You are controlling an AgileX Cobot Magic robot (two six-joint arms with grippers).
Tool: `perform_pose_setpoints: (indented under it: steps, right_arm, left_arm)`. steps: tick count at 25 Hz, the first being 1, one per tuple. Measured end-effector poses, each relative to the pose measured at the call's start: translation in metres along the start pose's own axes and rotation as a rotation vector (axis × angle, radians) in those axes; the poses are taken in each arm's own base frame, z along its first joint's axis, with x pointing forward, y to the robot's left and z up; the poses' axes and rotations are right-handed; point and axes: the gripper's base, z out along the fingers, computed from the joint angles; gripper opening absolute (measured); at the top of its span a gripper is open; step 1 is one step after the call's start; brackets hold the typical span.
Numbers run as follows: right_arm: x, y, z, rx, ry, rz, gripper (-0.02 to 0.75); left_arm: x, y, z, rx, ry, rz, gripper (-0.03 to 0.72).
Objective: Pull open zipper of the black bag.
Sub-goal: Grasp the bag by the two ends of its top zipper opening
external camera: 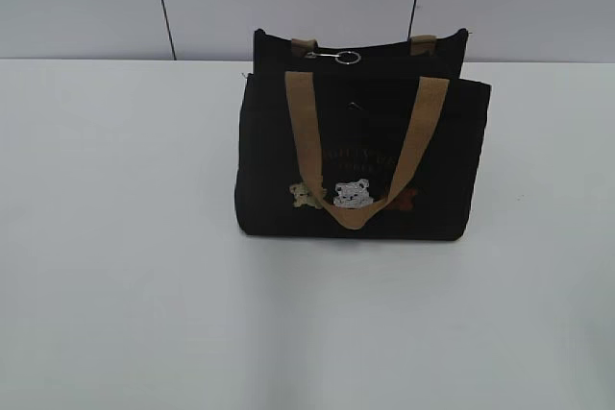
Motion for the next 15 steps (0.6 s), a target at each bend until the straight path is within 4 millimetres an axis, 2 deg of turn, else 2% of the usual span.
perform_pose_setpoints:
  steps: [7,15]
  right_arm:
    - [0.0000,0.0000,0.0000,0.000,0.000,-0.012,0.450]
    - [0.0000,0.0000,0.0000,0.000,0.000,-0.190,0.450]
  left_arm:
    - [0.0000,0.0000,0.0000,0.000,0.000,0.000,0.499]
    - [0.0000,0.0000,0.0000,0.000,0.000,0.000,0.499]
